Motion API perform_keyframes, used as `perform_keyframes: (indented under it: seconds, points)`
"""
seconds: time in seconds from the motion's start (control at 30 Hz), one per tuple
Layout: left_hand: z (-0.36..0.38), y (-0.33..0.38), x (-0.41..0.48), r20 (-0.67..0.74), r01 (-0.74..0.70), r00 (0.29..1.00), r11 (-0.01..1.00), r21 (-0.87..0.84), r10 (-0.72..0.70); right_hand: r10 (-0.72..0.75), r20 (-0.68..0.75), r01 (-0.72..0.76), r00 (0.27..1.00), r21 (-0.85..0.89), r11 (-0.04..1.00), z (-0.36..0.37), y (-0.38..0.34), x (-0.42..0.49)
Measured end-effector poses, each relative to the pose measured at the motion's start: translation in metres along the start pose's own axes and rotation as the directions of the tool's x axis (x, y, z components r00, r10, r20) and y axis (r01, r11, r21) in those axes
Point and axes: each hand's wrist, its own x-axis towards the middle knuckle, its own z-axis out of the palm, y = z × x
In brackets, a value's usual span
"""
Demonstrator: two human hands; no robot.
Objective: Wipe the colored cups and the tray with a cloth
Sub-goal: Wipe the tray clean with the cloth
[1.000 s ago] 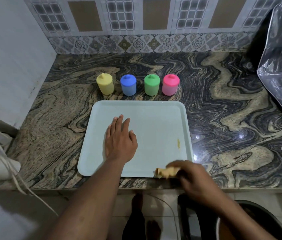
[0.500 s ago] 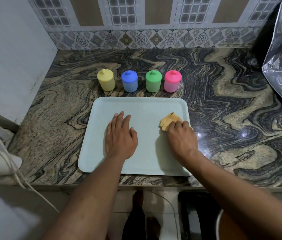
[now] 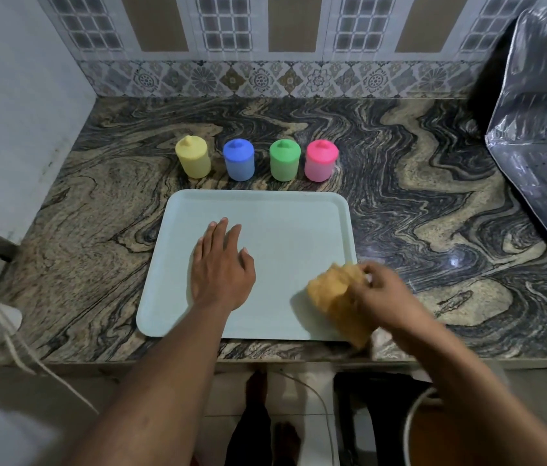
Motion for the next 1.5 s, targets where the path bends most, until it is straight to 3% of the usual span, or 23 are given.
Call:
perform_keyframes:
  seconds: [0.07, 0.13, 0.23, 0.33, 0.4, 0.5, 0.57, 0.6, 0.67, 0.7, 0.77, 0.8, 0.87, 1.07, 1.23, 1.33, 1.43, 1.5]
  points:
    - [0.001, 0.0, 0.0, 0.002, 0.001, 1.0, 1.0, 0.004, -0.001, 0.142, 0.071, -0.159, 0.987, 0.455, 0.876, -0.019, -0.007, 0.016]
    - [0.002, -0.001, 0.001, 0.0, 0.002, 1.0, 1.0, 0.003, -0.002, 0.174, 0.238, -0.294, 0.955, 0.71, 0.64, -0.035, -0.014, 0.024]
    - [0.003, -0.001, 0.0, -0.002, 0.009, 1.0, 1.0, -0.005, -0.009, 0.1, 0.304, -0.309, 0.948, 0.787, 0.534, -0.049, -0.015, 0.032]
    - [0.003, -0.001, 0.001, -0.002, 0.008, 1.0, 1.0, -0.002, -0.008, 0.038, 0.33, -0.292, 0.943, 0.768, 0.57, -0.048, -0.019, 0.043]
    - [0.003, -0.001, 0.0, 0.001, 0.011, 1.0, 1.0, 0.002, -0.011, 0.04, 0.289, -0.245, 0.956, 0.721, 0.648, -0.046, -0.024, 0.055]
    - [0.003, 0.0, 0.0, -0.006, 0.014, 1.0, 1.0, 0.007, -0.014, -0.016, 0.081, -0.034, 0.997, 0.574, 0.818, -0.039, -0.037, 0.078]
    - [0.003, 0.0, 0.0, -0.008, 0.012, 1.0, 1.0, 0.013, -0.012, -0.172, -0.137, 0.203, 0.976, 0.271, 0.941, -0.032, -0.046, 0.093]
    - [0.002, 0.0, 0.0, -0.007, 0.011, 1.0, 1.0, 0.015, -0.011, -0.292, -0.223, 0.298, 0.93, -0.006, 0.955, -0.028, -0.048, 0.103]
    - [0.001, 0.0, 0.0, -0.005, 0.012, 1.0, 1.0, 0.017, -0.012, -0.505, -0.158, 0.371, 0.849, -0.503, 0.781, -0.016, -0.051, 0.118]
    - [0.0, 0.0, -0.001, -0.003, 0.013, 1.0, 1.0, 0.019, -0.013, -0.554, -0.048, 0.393, 0.831, -0.653, 0.647, -0.009, -0.046, 0.126]
    - [0.0, 0.001, -0.001, 0.0, 0.014, 1.0, 1.0, 0.022, -0.014, -0.501, 0.158, 0.41, 0.851, -0.797, 0.444, 0.008, -0.033, 0.135]
    - [0.0, 0.001, -0.001, 0.002, 0.015, 1.0, 1.0, 0.021, -0.015, -0.442, 0.216, 0.408, 0.87, -0.82, 0.402, 0.015, -0.022, 0.14]
    - [-0.001, 0.001, 0.0, 0.003, 0.013, 1.0, 1.0, 0.02, -0.013, -0.372, 0.219, 0.376, 0.902, -0.823, 0.426, 0.022, -0.008, 0.138]
    - [-0.002, 0.001, 0.0, 0.012, 0.018, 1.0, 1.0, 0.018, -0.018, -0.478, 0.147, 0.426, 0.866, -0.719, 0.549, 0.035, 0.028, 0.062]
    - [-0.002, 0.001, 0.0, 0.015, 0.019, 1.0, 1.0, 0.013, -0.019, -0.516, 0.163, 0.423, 0.841, -0.793, 0.438, 0.055, 0.067, -0.023]
    - [-0.004, 0.002, -0.001, 0.016, 0.018, 1.0, 1.0, 0.014, -0.018, -0.427, 0.228, 0.412, 0.875, -0.814, 0.41, 0.051, 0.058, -0.055]
    - [-0.004, 0.002, -0.002, 0.016, 0.019, 1.0, 1.0, 0.014, -0.019, -0.237, 0.254, 0.346, 0.938, -0.737, 0.58, 0.017, 0.022, -0.049]
    - [-0.003, 0.002, -0.001, 0.012, 0.019, 1.0, 1.0, 0.015, -0.019, -0.201, 0.245, 0.306, 0.948, -0.548, 0.778, -0.009, -0.008, -0.027]
